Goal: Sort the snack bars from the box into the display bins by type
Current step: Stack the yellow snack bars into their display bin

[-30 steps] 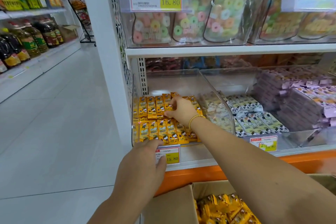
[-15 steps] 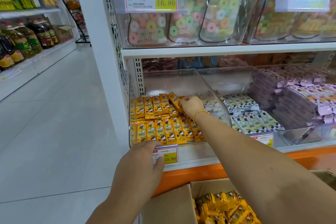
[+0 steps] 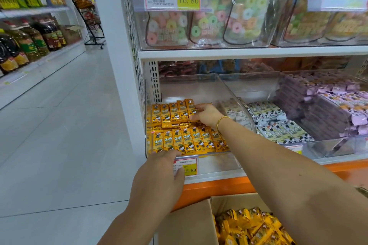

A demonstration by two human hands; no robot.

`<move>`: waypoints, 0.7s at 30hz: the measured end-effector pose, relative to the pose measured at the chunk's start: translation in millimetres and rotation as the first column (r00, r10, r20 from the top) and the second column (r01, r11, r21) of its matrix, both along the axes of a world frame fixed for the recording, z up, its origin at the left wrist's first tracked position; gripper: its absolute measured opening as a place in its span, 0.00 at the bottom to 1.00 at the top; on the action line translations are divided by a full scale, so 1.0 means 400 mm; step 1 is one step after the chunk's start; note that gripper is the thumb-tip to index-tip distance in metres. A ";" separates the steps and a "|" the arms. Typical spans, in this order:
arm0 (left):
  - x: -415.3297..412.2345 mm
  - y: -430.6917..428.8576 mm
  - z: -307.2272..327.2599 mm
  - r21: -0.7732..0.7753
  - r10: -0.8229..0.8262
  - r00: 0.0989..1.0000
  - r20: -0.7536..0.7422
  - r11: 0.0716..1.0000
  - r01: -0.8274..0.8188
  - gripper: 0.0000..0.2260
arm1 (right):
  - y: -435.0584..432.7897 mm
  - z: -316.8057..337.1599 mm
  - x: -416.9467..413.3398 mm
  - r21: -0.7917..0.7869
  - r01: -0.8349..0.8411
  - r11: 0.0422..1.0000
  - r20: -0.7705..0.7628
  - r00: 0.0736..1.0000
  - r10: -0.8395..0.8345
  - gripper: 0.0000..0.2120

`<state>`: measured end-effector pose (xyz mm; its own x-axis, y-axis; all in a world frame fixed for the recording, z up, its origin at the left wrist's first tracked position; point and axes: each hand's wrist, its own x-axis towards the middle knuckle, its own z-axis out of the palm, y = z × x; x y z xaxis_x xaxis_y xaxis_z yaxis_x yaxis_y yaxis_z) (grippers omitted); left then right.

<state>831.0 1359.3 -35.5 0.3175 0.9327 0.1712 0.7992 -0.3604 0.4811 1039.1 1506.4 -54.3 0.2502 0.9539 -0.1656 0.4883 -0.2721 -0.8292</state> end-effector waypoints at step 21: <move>0.033 -0.046 0.020 0.229 -0.208 0.954 0.216 0.961 0.158 0.12 | -0.091 0.103 -0.116 -0.060 -0.183 0.981 0.641 0.746 0.178 0.37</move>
<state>844.3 1341.0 -27.4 0.4064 0.7982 0.4447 0.5830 -0.6013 0.5464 992.5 1469.9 -13.3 0.1187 0.9927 -0.0235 0.9449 -0.1201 -0.3046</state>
